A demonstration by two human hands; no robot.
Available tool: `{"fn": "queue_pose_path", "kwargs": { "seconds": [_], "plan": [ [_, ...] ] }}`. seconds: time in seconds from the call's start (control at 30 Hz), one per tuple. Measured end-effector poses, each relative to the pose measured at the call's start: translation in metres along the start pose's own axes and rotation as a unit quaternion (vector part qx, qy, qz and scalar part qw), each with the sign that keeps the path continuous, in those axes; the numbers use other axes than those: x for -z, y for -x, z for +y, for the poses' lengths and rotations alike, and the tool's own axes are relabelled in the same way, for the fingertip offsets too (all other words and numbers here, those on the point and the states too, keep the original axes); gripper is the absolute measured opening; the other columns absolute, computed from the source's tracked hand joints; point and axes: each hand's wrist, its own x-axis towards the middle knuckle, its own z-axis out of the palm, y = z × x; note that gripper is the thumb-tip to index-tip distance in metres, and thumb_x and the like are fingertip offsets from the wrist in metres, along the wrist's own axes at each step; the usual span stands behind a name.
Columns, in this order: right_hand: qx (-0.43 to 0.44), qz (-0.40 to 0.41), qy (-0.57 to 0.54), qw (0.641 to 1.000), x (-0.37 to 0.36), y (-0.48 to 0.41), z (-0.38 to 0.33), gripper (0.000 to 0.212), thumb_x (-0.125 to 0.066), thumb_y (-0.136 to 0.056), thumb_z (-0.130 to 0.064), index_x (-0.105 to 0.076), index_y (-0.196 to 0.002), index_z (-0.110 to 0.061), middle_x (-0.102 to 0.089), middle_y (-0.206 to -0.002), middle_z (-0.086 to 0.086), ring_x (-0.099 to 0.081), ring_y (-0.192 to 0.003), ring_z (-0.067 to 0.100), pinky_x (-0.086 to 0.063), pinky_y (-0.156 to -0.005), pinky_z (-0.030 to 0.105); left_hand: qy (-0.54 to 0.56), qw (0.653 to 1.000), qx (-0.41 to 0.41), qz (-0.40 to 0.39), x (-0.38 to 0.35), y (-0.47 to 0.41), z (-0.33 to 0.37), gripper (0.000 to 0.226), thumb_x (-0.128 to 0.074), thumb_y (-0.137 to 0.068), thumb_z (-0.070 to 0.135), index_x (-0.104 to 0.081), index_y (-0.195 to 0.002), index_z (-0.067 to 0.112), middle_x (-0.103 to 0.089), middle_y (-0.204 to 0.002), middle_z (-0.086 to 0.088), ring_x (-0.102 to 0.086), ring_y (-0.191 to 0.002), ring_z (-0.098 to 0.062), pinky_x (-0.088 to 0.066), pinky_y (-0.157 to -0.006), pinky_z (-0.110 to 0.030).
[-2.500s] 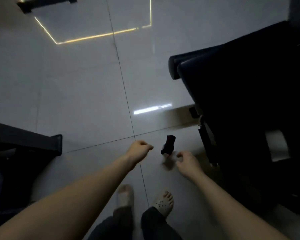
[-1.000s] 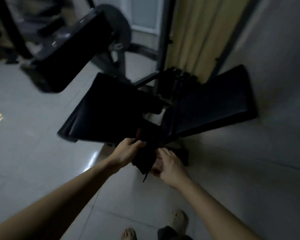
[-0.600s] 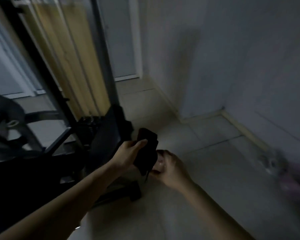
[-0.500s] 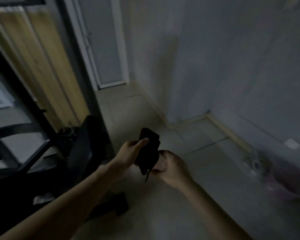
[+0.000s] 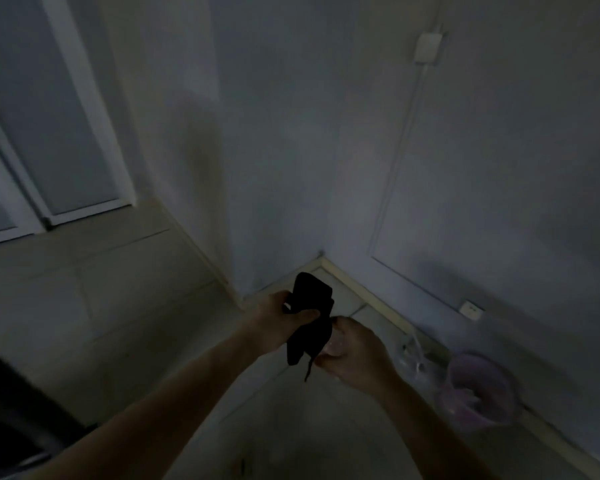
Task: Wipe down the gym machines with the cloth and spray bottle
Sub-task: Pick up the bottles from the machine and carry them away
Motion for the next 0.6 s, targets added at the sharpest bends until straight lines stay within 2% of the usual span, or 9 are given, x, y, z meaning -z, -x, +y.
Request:
{"fn": "queue_pose_path", "kwargs": {
  "seconds": [0.07, 0.17, 0.3, 0.33, 0.4, 0.47, 0.53, 0.6],
  "plan": [
    [-0.031, 0.006, 0.014, 0.999, 0.003, -0.046, 0.019, 0.064, -0.074, -0.066, -0.053, -0.056, -0.123, -0.032, -0.066, -0.113, -0.012, -0.066, -0.091, 0.011, -0.056, -0.079, 0.032, -0.026, 0.999, -0.002, -0.048, 0.002, -0.063, 0.004, 0.054, -0.076, -0.084, 0.049, -0.062, -0.122, 0.013, -0.07, -0.113, -0.004, -0.069, -0.095, -0.016, -0.06, -0.082, -0.032],
    [-0.068, 0.038, 0.035, 0.996, 0.008, -0.12, 0.038, 0.074, -0.075, -0.07, -0.056, -0.052, -0.135, -0.03, -0.061, -0.126, -0.009, -0.06, -0.11, 0.013, -0.051, -0.092, 0.032, -0.077, 0.991, -0.018, -0.104, 0.006, -0.154, 0.019, 0.058, -0.072, -0.087, 0.054, -0.06, -0.126, 0.014, -0.066, -0.113, 0.0, -0.066, -0.096, -0.014, -0.054, -0.077, -0.024],
    [-0.115, 0.057, 0.034, 0.991, 0.013, -0.208, 0.056, 0.078, -0.069, -0.064, -0.07, -0.05, -0.132, -0.037, -0.06, -0.124, -0.012, -0.06, -0.107, 0.011, -0.054, -0.089, 0.035, -0.079, 0.985, -0.037, -0.147, 0.015, -0.256, 0.049, 0.024, -0.073, -0.091, 0.039, -0.066, -0.091, 0.016, -0.067, -0.09, 0.002, -0.066, -0.078, -0.01, -0.053, -0.07, -0.023],
    [-0.127, 0.057, 0.037, 0.99, 0.014, -0.229, 0.063, 0.079, -0.065, -0.063, -0.074, -0.049, -0.132, -0.04, -0.059, -0.123, -0.014, -0.06, -0.107, 0.01, -0.054, -0.089, 0.035, -0.075, 0.985, -0.034, -0.153, 0.016, -0.282, 0.056, 0.022, -0.075, -0.09, 0.036, -0.068, -0.09, 0.014, -0.068, -0.089, 0.001, -0.066, -0.078, -0.011, -0.055, -0.07, -0.024],
    [-0.145, 0.069, 0.039, 0.986, 0.022, -0.269, 0.074, 0.076, -0.067, -0.065, -0.072, -0.049, -0.132, -0.04, -0.057, -0.123, -0.015, -0.058, -0.107, 0.009, -0.051, -0.09, 0.03, -0.075, 0.983, -0.037, -0.161, 0.015, -0.333, 0.069, 0.03, -0.077, -0.088, 0.033, -0.071, -0.102, 0.007, -0.071, -0.095, -0.004, -0.07, -0.084, -0.017, -0.059, -0.079, -0.032],
    [-0.143, 0.07, 0.029, 0.987, 0.033, -0.307, 0.079, 0.072, -0.076, -0.07, -0.06, -0.051, -0.133, -0.035, -0.057, -0.124, -0.012, -0.057, -0.107, 0.01, -0.047, -0.09, 0.026, -0.084, 0.983, -0.042, -0.157, 0.012, -0.377, 0.078, 0.042, -0.076, -0.088, 0.035, -0.068, -0.113, 0.003, -0.072, -0.104, -0.009, -0.071, -0.092, -0.022, -0.059, -0.089, -0.042],
    [-0.135, 0.076, 0.009, 0.988, 0.041, -0.353, 0.092, 0.07, -0.08, -0.072, -0.052, -0.053, -0.133, -0.03, -0.057, -0.124, -0.009, -0.057, -0.108, 0.012, -0.048, -0.091, 0.027, -0.094, 0.982, -0.049, -0.154, 0.009, -0.428, 0.086, 0.044, -0.074, -0.089, 0.036, -0.067, -0.116, 0.002, -0.071, -0.107, -0.012, -0.07, -0.095, -0.024, -0.058, -0.091, -0.045],
    [-0.145, 0.076, -0.021, 0.986, 0.045, -0.404, 0.112, 0.069, -0.08, -0.072, -0.051, -0.053, -0.132, -0.03, -0.057, -0.122, -0.01, -0.056, -0.108, 0.011, -0.05, -0.091, 0.031, -0.098, 0.982, -0.054, -0.15, 0.003, -0.483, 0.092, 0.039, -0.072, -0.091, 0.033, -0.066, -0.115, 0.003, -0.071, -0.105, -0.012, -0.07, -0.094, -0.024, -0.059, -0.089, -0.043]
  ]
}}
